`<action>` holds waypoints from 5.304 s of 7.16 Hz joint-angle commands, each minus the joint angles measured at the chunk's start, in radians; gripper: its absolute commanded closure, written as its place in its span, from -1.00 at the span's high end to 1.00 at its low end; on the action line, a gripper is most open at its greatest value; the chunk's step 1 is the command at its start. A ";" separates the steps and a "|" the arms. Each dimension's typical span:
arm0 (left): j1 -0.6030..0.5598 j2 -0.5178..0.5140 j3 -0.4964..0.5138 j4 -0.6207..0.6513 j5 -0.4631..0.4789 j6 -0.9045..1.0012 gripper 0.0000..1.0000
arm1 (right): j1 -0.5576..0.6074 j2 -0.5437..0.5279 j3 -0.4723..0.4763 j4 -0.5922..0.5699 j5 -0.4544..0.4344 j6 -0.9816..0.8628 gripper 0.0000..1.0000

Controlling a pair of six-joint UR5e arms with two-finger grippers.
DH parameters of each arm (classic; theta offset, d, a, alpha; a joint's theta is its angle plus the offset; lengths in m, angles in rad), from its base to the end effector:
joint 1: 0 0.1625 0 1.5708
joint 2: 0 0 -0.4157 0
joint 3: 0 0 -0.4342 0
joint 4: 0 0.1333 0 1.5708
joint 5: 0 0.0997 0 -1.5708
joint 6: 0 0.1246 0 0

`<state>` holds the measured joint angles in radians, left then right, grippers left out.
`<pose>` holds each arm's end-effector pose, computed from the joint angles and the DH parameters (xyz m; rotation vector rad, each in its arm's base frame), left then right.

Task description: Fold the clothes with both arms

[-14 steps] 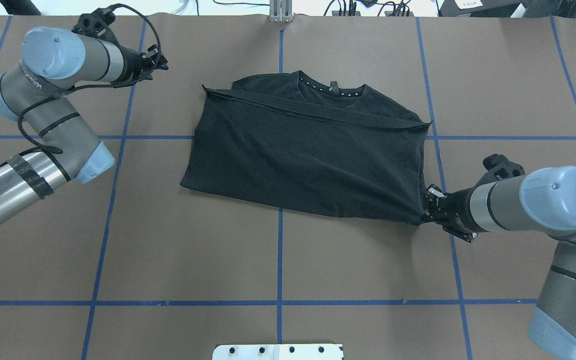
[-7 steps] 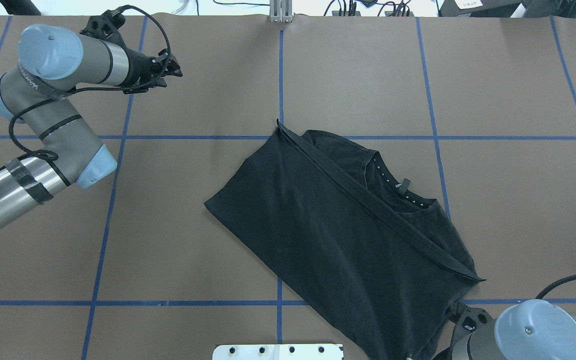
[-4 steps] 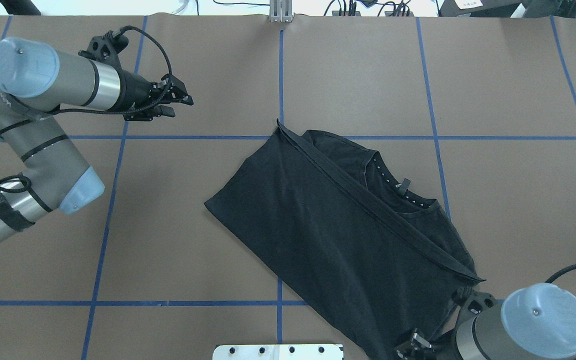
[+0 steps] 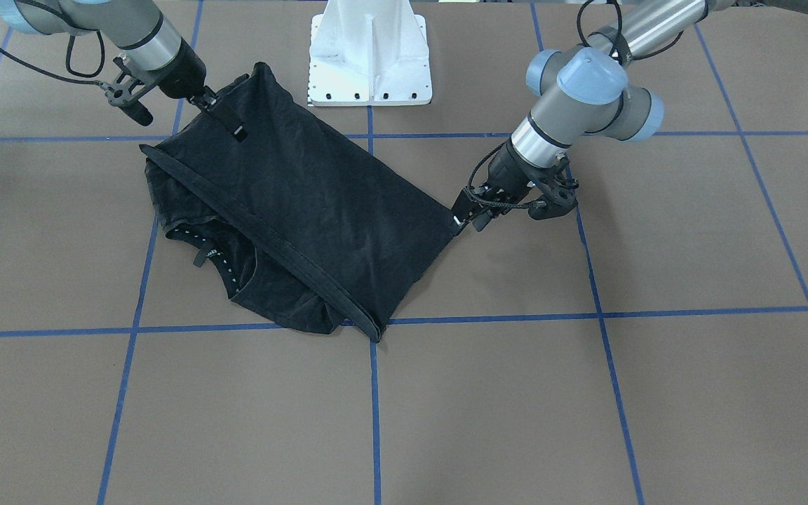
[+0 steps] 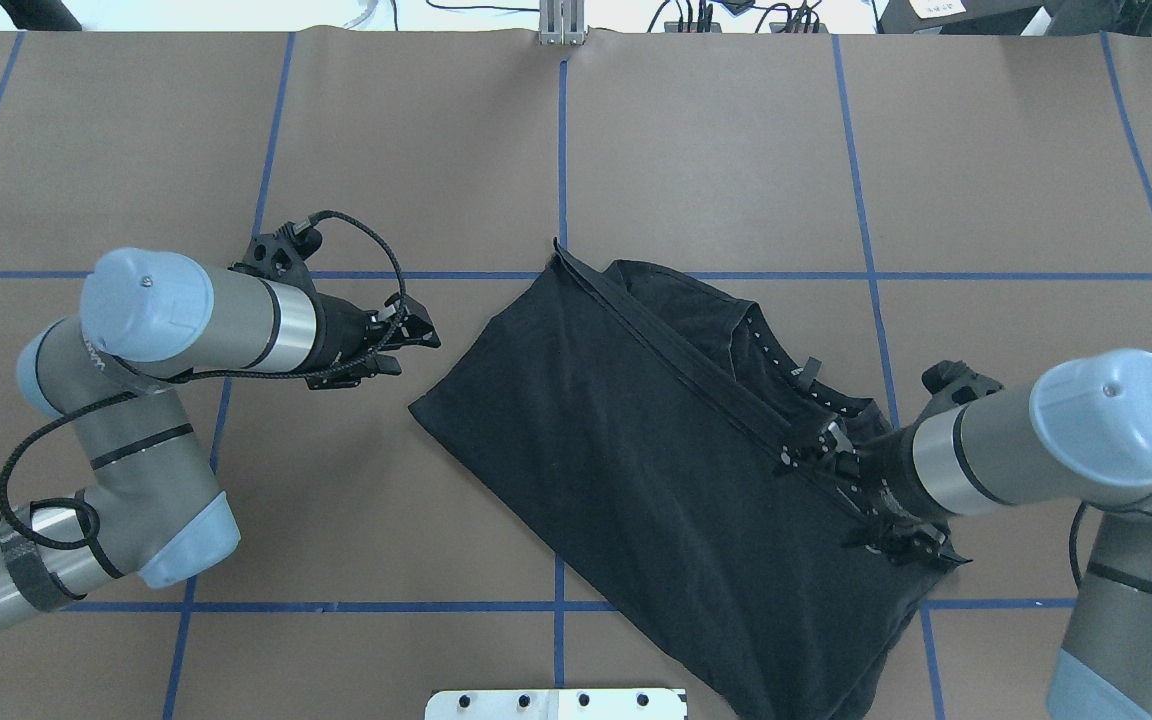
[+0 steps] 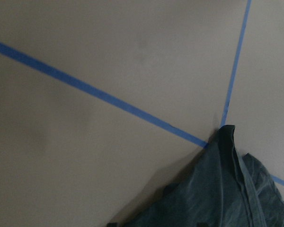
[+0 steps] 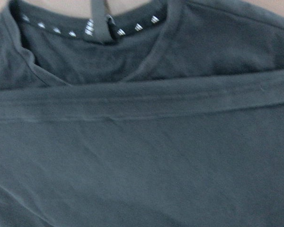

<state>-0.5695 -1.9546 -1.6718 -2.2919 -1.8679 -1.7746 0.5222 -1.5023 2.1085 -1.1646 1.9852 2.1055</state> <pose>0.5261 -0.4518 0.2950 -0.0386 1.2368 -0.4947 -0.4221 -0.3388 0.3057 -0.3938 -1.0193 0.7438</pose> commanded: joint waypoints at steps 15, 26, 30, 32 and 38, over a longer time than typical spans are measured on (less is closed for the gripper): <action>-0.237 -0.318 0.504 -0.161 0.047 0.337 -1.00 | 0.137 0.197 -0.082 -0.152 0.000 -0.059 1.00; -0.306 -0.313 0.529 -0.290 -0.022 0.474 0.49 | -0.086 0.336 -0.125 -0.304 -0.131 -0.625 0.79; -0.316 -0.046 0.128 -0.099 -0.088 0.475 0.49 | -0.148 0.448 -0.210 -0.552 -0.146 -1.368 0.09; -0.316 -0.037 0.078 -0.008 -0.088 0.475 0.50 | -0.181 0.494 -0.301 -0.557 -0.196 -1.441 -0.23; -0.314 -0.024 0.078 -0.009 -0.086 0.474 0.50 | -0.205 0.522 -0.308 -0.618 -0.241 -1.452 -0.29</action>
<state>-0.8831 -1.9789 -1.5941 -2.3010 -1.9543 -1.3002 0.3192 -0.9914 1.7990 -1.7680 1.7492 0.6530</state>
